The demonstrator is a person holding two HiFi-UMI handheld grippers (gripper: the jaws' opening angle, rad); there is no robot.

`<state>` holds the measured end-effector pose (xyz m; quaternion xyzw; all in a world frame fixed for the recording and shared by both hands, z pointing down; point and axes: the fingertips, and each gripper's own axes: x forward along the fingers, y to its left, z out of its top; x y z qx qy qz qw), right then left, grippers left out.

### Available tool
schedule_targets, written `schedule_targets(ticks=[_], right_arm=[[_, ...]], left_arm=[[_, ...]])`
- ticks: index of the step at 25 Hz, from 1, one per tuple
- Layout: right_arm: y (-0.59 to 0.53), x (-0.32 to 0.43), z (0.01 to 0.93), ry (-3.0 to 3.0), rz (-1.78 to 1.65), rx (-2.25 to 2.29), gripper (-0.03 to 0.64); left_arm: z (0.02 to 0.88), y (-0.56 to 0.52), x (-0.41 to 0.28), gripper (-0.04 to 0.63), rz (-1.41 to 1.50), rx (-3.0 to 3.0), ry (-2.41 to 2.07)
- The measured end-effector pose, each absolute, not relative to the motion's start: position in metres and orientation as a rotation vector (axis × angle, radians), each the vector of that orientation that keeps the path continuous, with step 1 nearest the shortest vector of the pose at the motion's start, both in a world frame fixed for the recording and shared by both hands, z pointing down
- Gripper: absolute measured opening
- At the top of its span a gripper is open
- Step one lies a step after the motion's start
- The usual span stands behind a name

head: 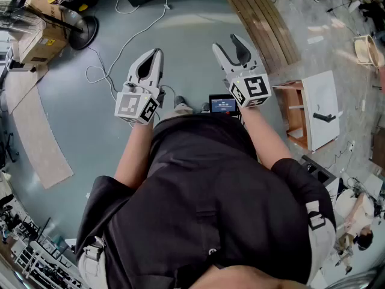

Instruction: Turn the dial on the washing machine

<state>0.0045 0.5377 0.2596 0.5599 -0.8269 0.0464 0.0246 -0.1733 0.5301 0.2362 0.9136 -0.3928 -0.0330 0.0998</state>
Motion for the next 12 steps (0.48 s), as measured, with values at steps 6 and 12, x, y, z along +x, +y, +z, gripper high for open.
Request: schedule_targets(ticks=[6,12], right_arm=[[0.558,0.020,0.260,-2.602,0.154,1.700,0.232],[0.574,0.030,0.263,-2.667,0.219,1.691,0.232]], left_arm=[[0.240,0.554,-0.157,-0.004,-0.071,2.687,-1.211],[0.245,0.574,-0.145,-0.003,-0.046,2.667,-1.236]])
